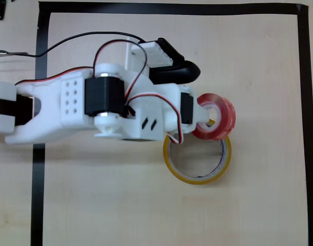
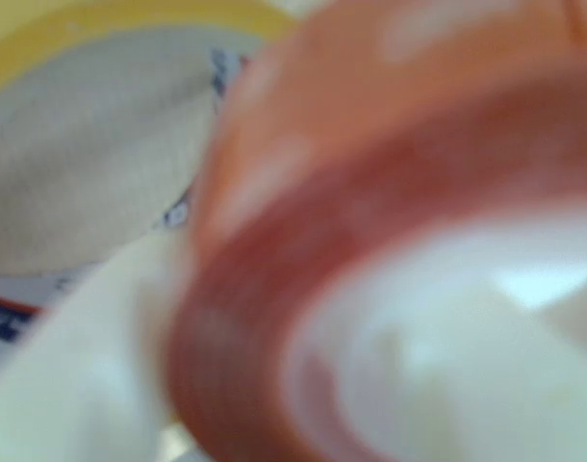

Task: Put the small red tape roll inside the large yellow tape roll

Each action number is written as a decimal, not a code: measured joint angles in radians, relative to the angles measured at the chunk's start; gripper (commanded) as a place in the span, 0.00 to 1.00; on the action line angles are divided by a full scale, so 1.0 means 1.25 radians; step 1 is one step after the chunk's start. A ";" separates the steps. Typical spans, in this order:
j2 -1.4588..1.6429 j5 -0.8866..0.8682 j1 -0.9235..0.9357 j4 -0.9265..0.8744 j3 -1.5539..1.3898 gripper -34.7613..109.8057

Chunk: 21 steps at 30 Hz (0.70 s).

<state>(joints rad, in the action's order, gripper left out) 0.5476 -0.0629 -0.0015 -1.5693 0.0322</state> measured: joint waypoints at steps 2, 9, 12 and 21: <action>-0.029 0.000 0.011 -0.001 0.002 0.24; -0.125 0.000 0.047 -0.033 0.040 0.24; -0.135 0.000 0.058 -0.039 0.052 0.24; -0.135 0.000 0.064 -0.045 0.053 0.33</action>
<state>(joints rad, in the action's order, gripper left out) 0.3789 -0.0629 0.0782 -1.6260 0.0982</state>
